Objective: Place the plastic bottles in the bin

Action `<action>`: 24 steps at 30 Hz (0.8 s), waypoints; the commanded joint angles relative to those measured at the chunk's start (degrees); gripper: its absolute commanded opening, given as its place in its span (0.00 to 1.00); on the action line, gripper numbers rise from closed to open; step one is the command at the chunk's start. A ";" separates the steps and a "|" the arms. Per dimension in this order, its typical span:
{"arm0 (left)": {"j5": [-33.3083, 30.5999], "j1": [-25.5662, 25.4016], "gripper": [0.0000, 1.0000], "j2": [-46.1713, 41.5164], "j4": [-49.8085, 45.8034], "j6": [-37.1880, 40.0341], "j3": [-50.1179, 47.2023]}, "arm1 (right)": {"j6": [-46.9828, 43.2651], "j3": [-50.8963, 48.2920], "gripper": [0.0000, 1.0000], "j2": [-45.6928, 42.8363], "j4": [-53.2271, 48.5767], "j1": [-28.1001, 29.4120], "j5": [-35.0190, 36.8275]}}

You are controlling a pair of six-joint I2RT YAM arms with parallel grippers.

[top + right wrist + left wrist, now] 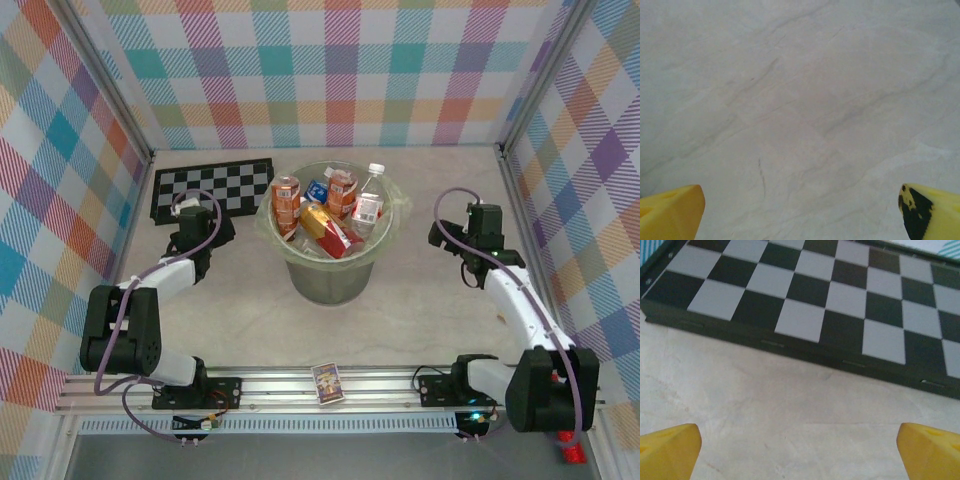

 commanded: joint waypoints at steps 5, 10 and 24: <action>1.16 0.66 1.00 -2.26 6.18 5.08 -3.07 | -3.68 -6.13 0.99 4.22 20.21 0.10 3.89; -0.52 0.65 1.00 -1.37 14.74 7.26 -7.75 | -3.60 -9.76 0.99 8.14 29.85 0.11 4.67; 2.48 -2.38 1.00 8.28 39.11 12.76 -16.11 | -13.31 -19.46 0.99 20.55 61.69 1.77 0.93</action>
